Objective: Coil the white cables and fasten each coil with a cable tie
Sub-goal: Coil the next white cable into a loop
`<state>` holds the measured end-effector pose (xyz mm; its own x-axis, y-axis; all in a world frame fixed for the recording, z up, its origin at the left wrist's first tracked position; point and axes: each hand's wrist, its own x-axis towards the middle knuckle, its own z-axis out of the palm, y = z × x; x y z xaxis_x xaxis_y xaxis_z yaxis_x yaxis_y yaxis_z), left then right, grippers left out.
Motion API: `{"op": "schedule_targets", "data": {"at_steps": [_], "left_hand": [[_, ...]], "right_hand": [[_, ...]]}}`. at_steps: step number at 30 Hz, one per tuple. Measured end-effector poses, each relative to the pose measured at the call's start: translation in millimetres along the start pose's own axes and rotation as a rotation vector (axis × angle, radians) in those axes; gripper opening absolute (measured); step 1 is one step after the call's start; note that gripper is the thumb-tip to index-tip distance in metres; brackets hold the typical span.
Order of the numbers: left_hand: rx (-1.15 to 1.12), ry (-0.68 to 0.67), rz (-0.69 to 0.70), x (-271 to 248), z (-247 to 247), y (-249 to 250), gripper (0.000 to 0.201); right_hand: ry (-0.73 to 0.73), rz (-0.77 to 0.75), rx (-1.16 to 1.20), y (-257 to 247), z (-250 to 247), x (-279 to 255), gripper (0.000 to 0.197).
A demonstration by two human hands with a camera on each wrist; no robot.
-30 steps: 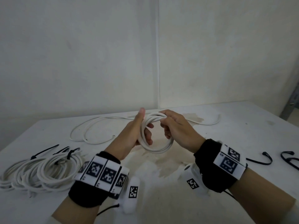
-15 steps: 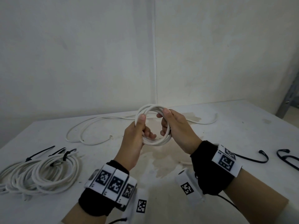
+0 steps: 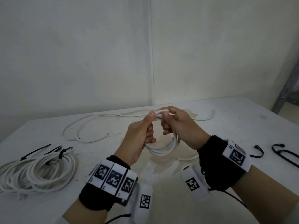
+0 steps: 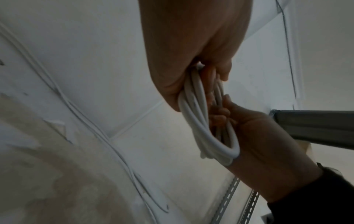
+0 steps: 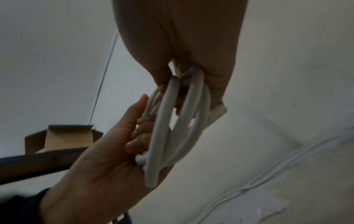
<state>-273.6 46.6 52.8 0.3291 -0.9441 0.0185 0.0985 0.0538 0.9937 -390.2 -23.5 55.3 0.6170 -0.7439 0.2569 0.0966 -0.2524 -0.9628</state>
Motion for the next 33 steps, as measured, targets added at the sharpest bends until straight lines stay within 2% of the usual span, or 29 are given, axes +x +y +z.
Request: {"op": "schedule_targets", "data": {"at_steps": [2,4,8,12,14,17,21,25,28,33], "left_hand": [[0.005,0.003,0.018,0,5,-4,0.043],[0.017,-0.027,0.009,1,6,-5,0.049],[0.031,-0.135,-0.066,6,1,0,0.043],[0.046,-0.221,-0.099,7,3,4,0.040],[0.040,-0.217,-0.091,8,6,5,0.037],[0.019,-0.209,-0.100,10,8,4,0.039],[-0.005,-0.202,-0.123,13,15,3,0.042],[0.063,-0.136,-0.076,13,27,5,0.038],[0.073,-0.100,-0.066,14,30,5,0.038],[0.068,-0.152,-0.108,16,27,6,0.037]], "right_hand": [[0.018,0.048,0.076,1,-3,-3,0.025],[-0.022,0.001,-0.003,0,-10,-6,0.018],[-0.145,-0.047,-0.119,-2,-24,-9,0.029],[-0.089,-0.038,-0.003,-4,-28,-11,0.035],[-0.043,-0.095,-0.057,-4,-29,-13,0.039],[0.028,-0.216,-0.228,-3,-27,-13,0.028],[0.089,-0.242,-0.306,-2,-31,-10,0.020],[0.114,-0.262,-0.275,-1,-35,-10,0.018],[0.100,-0.206,-0.189,3,-38,-12,0.021],[0.054,-0.194,-0.119,6,-43,-13,0.018]]}}
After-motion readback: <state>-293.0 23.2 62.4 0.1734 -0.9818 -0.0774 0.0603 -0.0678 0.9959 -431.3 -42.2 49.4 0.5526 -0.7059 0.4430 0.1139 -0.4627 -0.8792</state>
